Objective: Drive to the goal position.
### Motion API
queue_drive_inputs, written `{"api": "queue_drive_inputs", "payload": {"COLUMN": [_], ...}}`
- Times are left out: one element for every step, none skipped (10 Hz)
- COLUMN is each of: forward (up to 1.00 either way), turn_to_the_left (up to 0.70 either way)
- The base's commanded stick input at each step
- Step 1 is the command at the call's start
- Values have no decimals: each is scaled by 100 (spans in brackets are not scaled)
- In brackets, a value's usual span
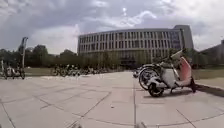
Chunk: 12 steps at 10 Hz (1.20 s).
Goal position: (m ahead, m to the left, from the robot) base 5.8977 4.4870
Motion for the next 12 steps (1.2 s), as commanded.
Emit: {"api": "queue_drive_inputs", "payload": {"forward": [70,70,70,70,70,70,70,70,70,70,70,70], "turn_to_the_left": [0,0,0,0,0,0,0,0,0,0,0,0]}}
